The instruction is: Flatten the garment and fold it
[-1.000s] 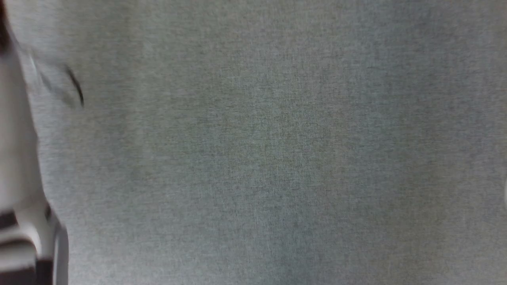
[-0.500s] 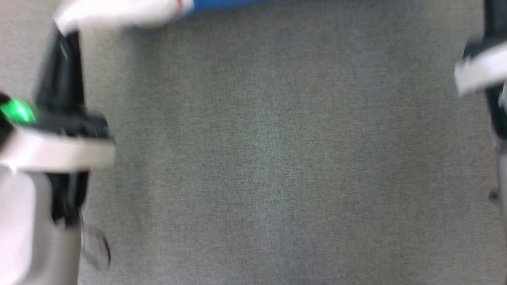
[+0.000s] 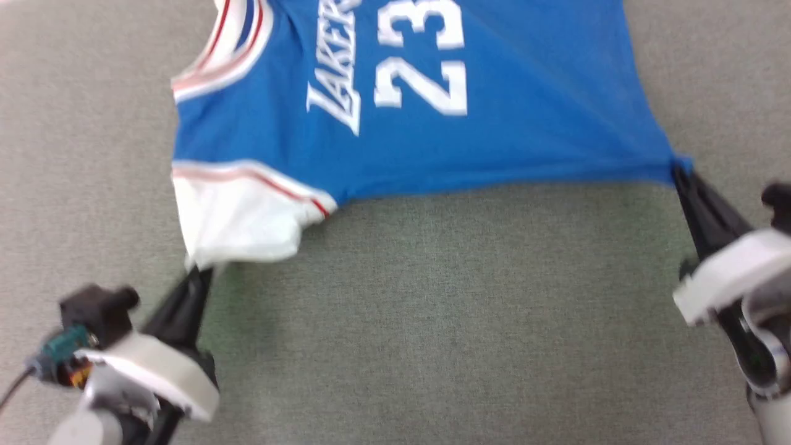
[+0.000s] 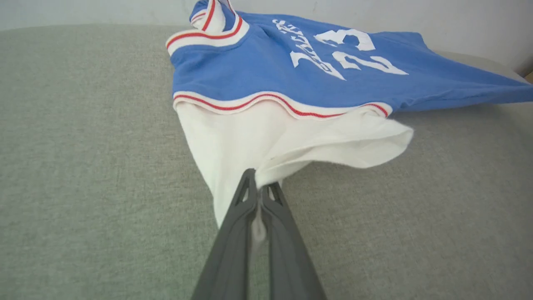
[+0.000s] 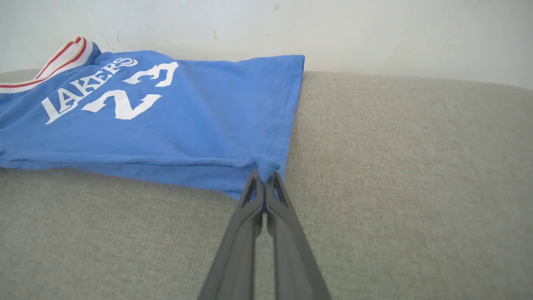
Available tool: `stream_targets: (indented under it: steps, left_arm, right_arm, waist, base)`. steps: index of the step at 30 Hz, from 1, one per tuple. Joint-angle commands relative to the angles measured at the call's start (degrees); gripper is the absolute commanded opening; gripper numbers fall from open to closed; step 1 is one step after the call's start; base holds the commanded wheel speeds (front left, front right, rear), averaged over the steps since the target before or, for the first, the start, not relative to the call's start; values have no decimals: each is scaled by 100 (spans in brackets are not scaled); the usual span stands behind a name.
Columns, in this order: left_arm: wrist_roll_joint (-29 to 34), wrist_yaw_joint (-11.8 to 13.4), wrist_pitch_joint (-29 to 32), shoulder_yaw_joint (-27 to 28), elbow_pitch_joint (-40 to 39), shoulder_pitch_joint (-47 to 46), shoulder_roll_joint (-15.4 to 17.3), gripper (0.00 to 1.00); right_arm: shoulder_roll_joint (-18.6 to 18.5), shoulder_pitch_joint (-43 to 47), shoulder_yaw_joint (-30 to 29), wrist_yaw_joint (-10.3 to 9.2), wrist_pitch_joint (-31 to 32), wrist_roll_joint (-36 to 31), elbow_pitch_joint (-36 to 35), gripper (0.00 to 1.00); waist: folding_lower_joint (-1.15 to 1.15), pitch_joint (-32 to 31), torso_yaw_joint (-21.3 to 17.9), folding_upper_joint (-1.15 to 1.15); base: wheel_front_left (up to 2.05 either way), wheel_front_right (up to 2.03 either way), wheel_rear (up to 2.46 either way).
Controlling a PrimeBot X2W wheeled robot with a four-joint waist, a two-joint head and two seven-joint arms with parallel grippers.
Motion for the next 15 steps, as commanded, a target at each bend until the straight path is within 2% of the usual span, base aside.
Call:
stream_targets:
  steps: [1, 11, 15]
  left_arm:
    - [-83, 2, 124, -25, -63, 177, 33, 0]
    - [-889, 24, 1310, -219, -359, 1397, 139, 0]
    - [-1226, 128, 1822, -295, -561, 1842, 172, 0]
  right_arm:
    - [-55, 197, -65, -5, 114, 130, -79, 0]
    - [-464, 1656, -152, -5, 1669, 929, -589, 0]
    - [-442, 2125, -164, -5, 2288, 1214, -795, 0]
  waist:
    - [1, -233, 64, 0]
    - [1, -838, 152, 0]
    - [1, -998, 148, 0]
  base:
    - [0, 0, 0]
    - [0, 0, 0]
    - [0, 0, 0]
